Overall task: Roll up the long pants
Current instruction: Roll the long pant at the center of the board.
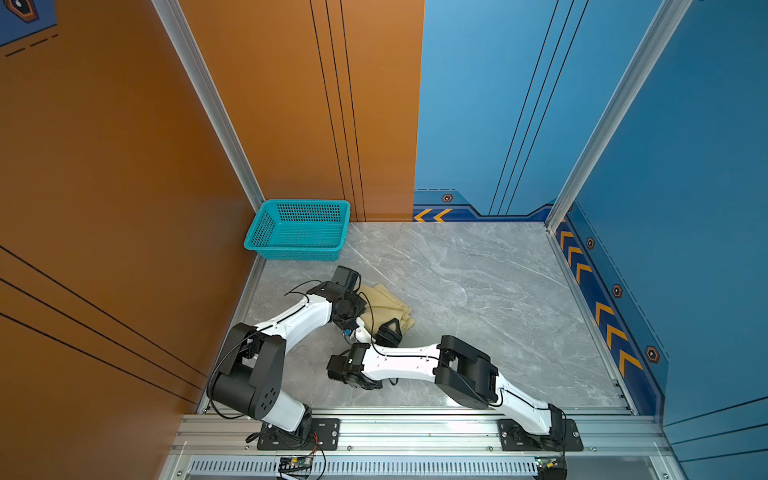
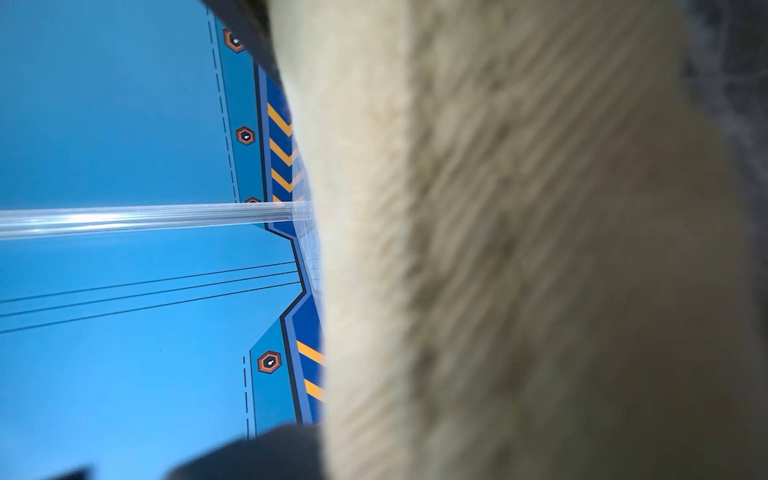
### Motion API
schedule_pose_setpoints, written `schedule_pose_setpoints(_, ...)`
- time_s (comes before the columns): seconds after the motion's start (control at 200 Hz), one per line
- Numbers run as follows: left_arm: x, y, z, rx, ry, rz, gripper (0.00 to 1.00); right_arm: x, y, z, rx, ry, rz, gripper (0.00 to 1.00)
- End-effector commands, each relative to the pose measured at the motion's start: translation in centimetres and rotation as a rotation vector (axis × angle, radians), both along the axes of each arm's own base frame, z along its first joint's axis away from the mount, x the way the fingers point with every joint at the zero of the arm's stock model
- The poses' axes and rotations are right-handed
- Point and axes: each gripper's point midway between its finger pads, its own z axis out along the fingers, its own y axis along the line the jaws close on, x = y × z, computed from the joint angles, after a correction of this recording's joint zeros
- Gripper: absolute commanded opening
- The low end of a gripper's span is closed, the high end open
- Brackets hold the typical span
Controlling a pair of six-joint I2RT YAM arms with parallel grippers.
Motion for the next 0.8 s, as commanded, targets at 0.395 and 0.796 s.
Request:
schedule_pose_setpoints(0.395, -1.3, 1.2, -1.1, 0.007, 0.081, -0.036, 0.0, -2.3, -2.8, -8.5, 0.284, 0.721, -0.152, 0.3)
schedule_pose_setpoints(0.796, 2.6, 3.5, 2.8, -0.023, -0.045, -0.052, 0.82, -3.9, -3.5, -10.6, 0.644, 1.137, -0.323, 0.31)
